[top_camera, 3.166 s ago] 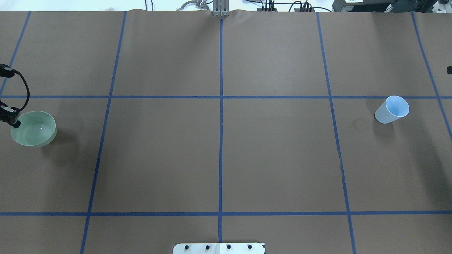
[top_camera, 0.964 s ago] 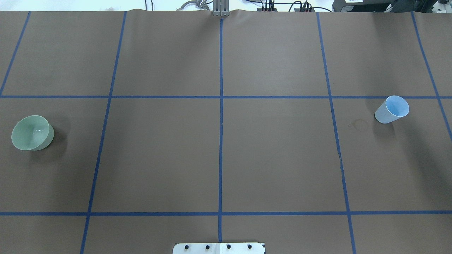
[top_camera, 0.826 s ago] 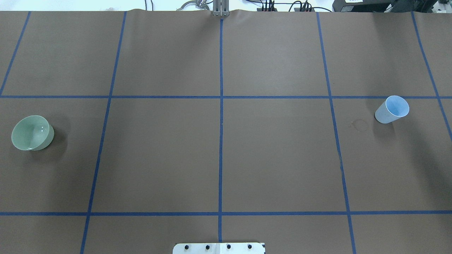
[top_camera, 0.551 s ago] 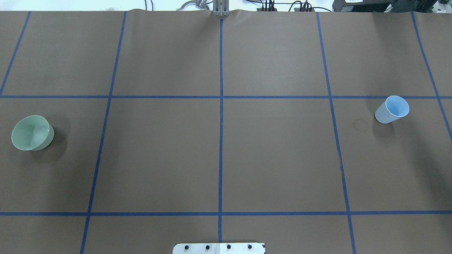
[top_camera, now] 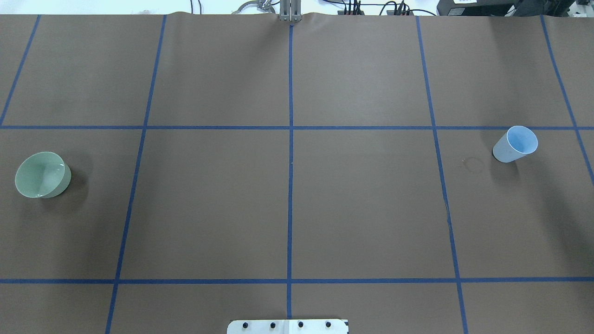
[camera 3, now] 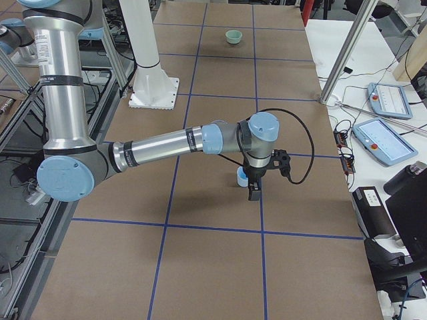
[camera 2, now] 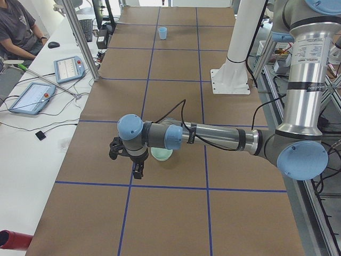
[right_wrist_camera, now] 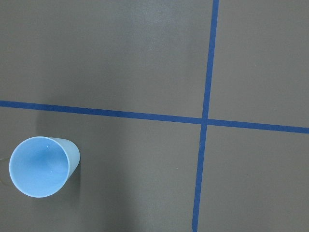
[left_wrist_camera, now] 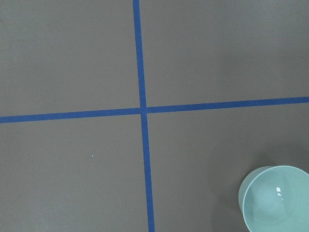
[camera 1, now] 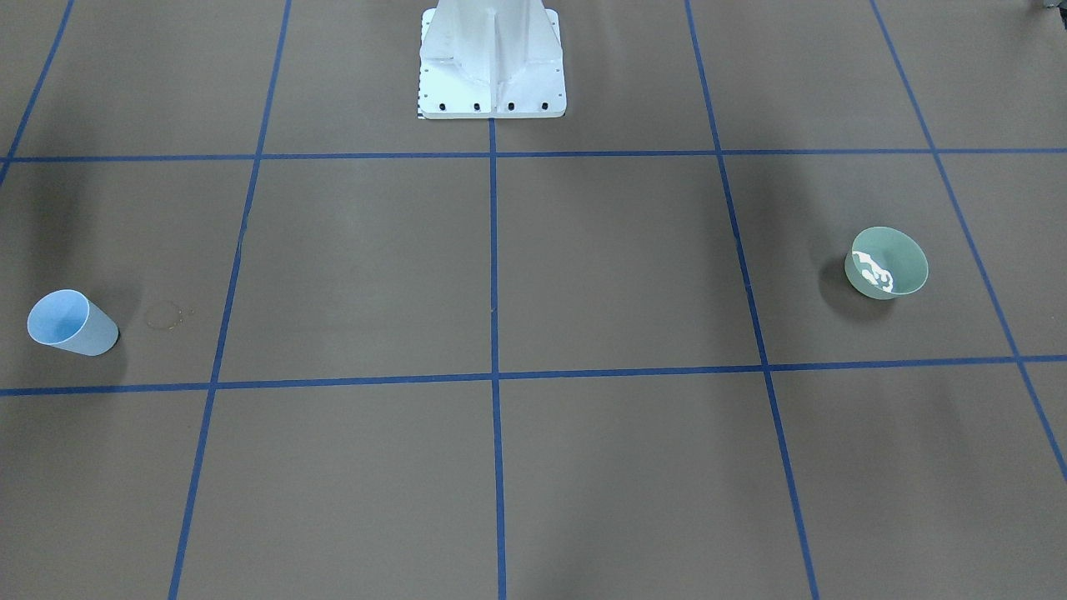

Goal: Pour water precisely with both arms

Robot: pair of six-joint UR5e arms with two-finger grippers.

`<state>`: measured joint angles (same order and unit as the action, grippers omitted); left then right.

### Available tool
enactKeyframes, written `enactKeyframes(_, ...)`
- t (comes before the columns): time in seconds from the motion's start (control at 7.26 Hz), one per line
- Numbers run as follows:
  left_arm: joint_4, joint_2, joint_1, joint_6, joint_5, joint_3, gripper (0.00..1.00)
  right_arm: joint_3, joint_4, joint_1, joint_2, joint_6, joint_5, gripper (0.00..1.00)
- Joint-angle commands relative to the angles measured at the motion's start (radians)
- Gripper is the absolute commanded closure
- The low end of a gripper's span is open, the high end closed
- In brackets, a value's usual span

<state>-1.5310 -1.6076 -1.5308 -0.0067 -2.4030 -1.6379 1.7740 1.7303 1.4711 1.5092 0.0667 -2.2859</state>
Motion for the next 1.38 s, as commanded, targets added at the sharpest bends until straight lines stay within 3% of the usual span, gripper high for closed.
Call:
enactKeyframes(0.0,0.0,0.002,0.001,0.001,0.002,0.0,0.0,-0.002,0.0,0.0,-0.001,0.001,-0.007,0.0)
enactKeyframes(1.24,-0.025,0.061,0.001,-0.007,0.001,-0.059,0.0,0.039,-0.002,-0.006,0.052,-0.015,-0.015,0.0)
